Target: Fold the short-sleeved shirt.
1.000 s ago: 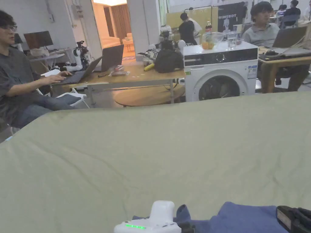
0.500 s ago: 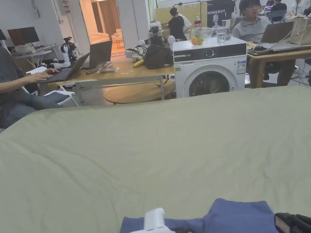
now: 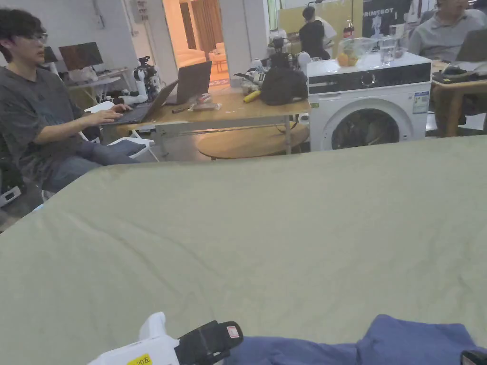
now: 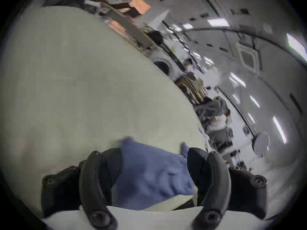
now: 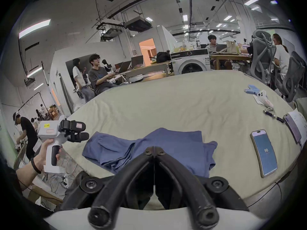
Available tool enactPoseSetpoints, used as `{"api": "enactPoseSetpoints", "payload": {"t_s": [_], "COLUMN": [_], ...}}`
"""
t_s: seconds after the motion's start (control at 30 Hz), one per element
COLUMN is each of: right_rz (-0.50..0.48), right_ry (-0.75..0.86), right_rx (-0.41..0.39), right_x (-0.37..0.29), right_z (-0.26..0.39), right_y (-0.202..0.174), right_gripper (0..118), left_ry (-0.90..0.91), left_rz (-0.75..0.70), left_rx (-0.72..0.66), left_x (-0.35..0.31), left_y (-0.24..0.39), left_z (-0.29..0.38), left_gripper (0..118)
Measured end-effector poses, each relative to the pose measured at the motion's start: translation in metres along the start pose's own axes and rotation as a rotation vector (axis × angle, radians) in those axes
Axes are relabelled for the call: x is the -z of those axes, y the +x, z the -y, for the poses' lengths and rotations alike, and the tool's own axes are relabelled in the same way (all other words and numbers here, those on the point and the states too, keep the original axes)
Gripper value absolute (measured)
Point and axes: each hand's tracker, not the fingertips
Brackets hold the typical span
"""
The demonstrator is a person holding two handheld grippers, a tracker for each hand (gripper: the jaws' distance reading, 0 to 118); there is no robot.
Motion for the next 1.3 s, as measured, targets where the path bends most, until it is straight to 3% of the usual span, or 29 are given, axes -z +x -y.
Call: {"api": "enactPoseSetpoints", "payload": {"t_s": [0.07,0.17,0.23,0.33,0.47,0.57,0.73,0.93,1.17,1.2,1.27,1.3], "right_rz": [-0.002,-0.009,-0.016,-0.002,0.0,-0.003,0.007,0.015,0.08,0.086,0.104,0.109], "right_ry": [-0.006,-0.016,-0.018,-0.019,-0.008,-0.006,0.005,0.006,0.005,0.003,-0.001,-0.002], "right_rx": [0.0,0.011,0.021,0.013,0.021,0.032,0.026,0.032,0.013,0.02,0.037,0.043], "right_x": [0.002,0.003,0.003,0.001,-0.003,-0.002,-0.006,-0.016,-0.037,-0.038,-0.041,-0.043], "right_z": [0.002,0.003,0.003,0.001,-0.002,-0.005,-0.006,0.0,0.01,0.011,0.012,0.012], "right_y": [-0.001,-0.002,-0.002,-0.002,0.005,0.011,0.013,0.012,0.023,0.027,0.035,0.039], "right_gripper": [0,0,0,0,0,0,0,0,0,0,0,0], "left_ry": [-0.014,-0.065,-0.092,-0.079,0.023,0.1,0.115,-0.085,-0.36,-0.37,-0.318,-0.302], "left_rz": [-0.028,0.08,0.19,0.098,0.116,0.087,-0.056,0.023,0.033,0.103,0.233,0.277], "left_rx": [-0.068,-0.149,-0.213,-0.221,-0.225,-0.114,0.224,0.466,0.594,0.595,0.511,0.475], "left_x": [0.006,0.03,0.047,0.059,0.028,-0.008,-0.021,0.077,0.18,0.18,0.168,0.158], "left_y": [-0.022,-0.034,-0.029,-0.022,-0.009,0.016,0.093,0.172,0.217,0.219,0.222,0.224], "left_z": [0.005,0.024,0.034,0.043,0.031,0.01,-0.01,0.053,0.13,0.131,0.125,0.118], "left_gripper": [83,81,61,15,9,8,8,8,10,21,60,60]}}
